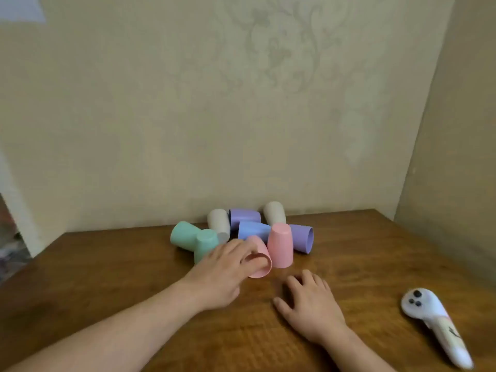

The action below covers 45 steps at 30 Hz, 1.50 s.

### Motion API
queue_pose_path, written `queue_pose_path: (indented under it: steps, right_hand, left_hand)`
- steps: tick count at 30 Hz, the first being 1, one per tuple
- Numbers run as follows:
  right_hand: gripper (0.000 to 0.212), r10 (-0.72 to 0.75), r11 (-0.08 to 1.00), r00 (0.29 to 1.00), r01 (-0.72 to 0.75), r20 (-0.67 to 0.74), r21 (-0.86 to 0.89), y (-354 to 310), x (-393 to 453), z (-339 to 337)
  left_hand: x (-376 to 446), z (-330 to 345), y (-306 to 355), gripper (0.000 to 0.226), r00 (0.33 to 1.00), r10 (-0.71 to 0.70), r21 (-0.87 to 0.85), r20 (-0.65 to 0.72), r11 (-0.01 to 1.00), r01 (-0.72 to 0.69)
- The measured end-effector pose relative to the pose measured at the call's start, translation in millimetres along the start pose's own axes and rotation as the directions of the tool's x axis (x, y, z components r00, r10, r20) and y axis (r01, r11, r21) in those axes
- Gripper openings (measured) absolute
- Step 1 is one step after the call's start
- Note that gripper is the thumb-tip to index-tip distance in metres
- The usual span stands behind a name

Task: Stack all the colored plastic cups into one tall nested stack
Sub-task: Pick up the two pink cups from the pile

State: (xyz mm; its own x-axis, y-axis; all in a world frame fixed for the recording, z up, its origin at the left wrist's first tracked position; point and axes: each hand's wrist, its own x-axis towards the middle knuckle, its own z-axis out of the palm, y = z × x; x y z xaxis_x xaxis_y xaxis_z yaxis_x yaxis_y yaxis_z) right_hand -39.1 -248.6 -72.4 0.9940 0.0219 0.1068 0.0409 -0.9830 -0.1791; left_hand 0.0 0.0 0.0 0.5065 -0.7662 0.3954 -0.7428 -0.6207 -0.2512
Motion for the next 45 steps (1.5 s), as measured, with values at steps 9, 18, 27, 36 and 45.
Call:
queue_pose_path:
  steps: [9,18,27,36,45]
  right_hand:
    - [0.062,-0.014,0.999,0.999,0.015,-0.031,0.034,5.6,4.1,2.1]
    - [0.063,-0.026,0.999,0.999,0.026,-0.029,0.019,6.2,4.2,-1.1]
    - [0.062,0.003,0.999,1.000,-0.004,0.005,0.042,1.0,0.6,-7.4]
    - [0.065,0.021,0.998,1.000,-0.022,0.002,0.064,2.3,4.1,-6.6]
    - [0.036,0.133,0.951,0.947,-0.039,-0.292,0.307,-0.1,40.7,-46.5]
  left_hand:
    - [60.9,27.1,-19.6,0.060,0.941,0.096,0.207,0.325,0.964,-0.170]
    - [29.4,14.6,0.2,0.081,0.980,-0.180,-0.311,0.089,0.929,0.199]
    - [-30.5,30.3,-0.2,0.087,0.677,-0.707,-0.827,0.206,0.244,0.507]
    - [-41.6,53.4,16.2,0.103,0.637,-0.709,-0.731,0.301,0.258,0.632]
    - [-74.0,50.3,-4.0,0.124,0.674,-0.651,-0.761,0.349,0.223,0.610]
